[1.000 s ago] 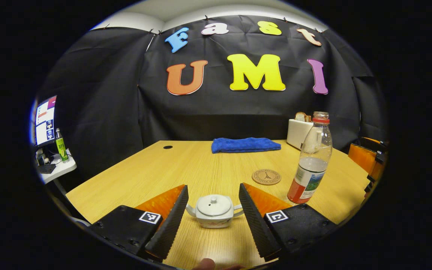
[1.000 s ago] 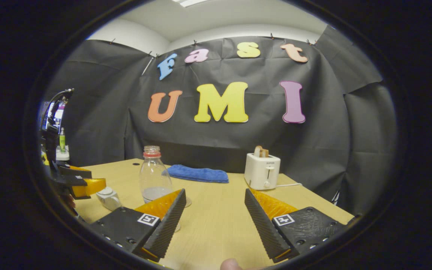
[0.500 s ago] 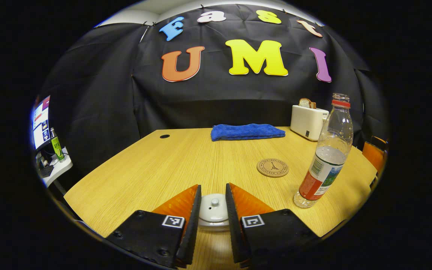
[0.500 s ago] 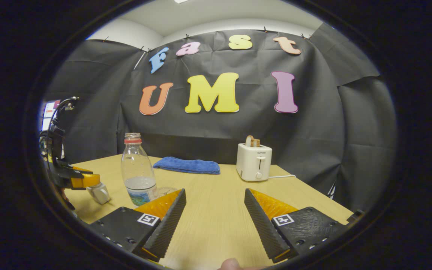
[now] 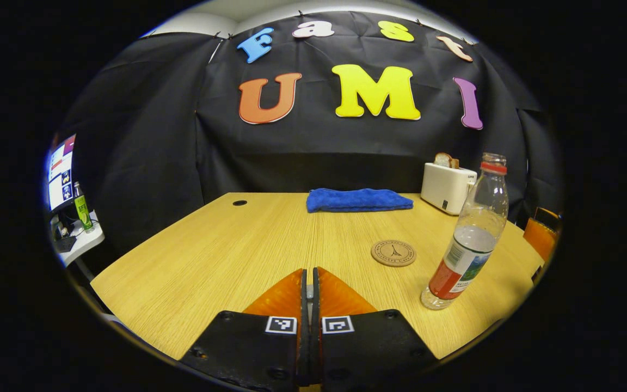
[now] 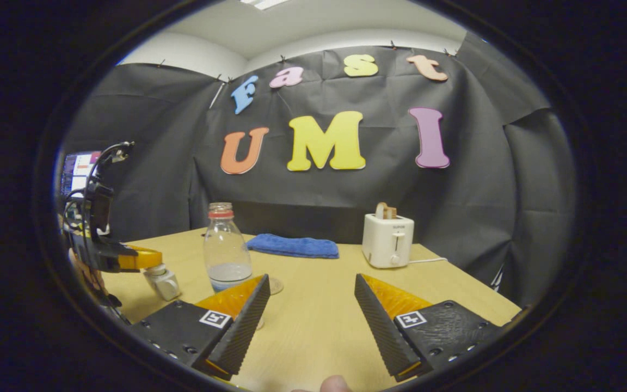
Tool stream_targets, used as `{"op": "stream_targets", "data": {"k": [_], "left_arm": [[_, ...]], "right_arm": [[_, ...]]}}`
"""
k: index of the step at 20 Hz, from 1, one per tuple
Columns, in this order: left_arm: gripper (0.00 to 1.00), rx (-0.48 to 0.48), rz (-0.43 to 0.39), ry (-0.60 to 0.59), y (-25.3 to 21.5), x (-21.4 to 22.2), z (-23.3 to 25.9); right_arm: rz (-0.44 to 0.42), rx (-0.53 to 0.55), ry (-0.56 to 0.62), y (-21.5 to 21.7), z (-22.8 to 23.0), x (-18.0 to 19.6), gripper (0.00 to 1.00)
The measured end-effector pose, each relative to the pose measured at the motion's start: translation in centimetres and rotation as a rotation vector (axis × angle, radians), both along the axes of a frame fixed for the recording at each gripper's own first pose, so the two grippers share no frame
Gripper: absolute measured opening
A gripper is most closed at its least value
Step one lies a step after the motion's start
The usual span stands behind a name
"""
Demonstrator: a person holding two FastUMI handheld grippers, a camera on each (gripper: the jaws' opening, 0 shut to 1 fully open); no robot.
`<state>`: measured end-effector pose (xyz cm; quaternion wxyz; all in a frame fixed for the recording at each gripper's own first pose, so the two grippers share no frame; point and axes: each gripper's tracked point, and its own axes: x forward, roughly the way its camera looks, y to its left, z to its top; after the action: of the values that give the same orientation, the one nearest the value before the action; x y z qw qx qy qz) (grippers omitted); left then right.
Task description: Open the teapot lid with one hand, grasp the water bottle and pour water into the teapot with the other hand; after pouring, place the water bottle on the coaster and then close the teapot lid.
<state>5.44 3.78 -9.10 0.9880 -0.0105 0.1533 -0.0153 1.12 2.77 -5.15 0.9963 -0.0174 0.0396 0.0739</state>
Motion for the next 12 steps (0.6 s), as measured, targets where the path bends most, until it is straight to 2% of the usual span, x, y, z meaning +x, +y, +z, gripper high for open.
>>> {"op": "stream_targets", "data": {"k": [3, 7, 12], "left_arm": [[0.03, -0.010, 0.005, -0.043, 0.4, -0.6, 1.7], [0.02, -0.036, 0.009, -0.088, 0.7, -1.5, 3.2], [0.02, -0.074, 0.026, -0.111, 1.7, -2.3, 4.0]], "right_arm": [[0.111, 0.010, 0.016, 3.1, -0.4, -1.0, 0.94], [0.177, 0.008, 0.070, 6.6, -2.1, -0.2, 0.95], [0.184, -0.009, 0.098, 8.9, -2.8, 2.8, 0.94]]}}
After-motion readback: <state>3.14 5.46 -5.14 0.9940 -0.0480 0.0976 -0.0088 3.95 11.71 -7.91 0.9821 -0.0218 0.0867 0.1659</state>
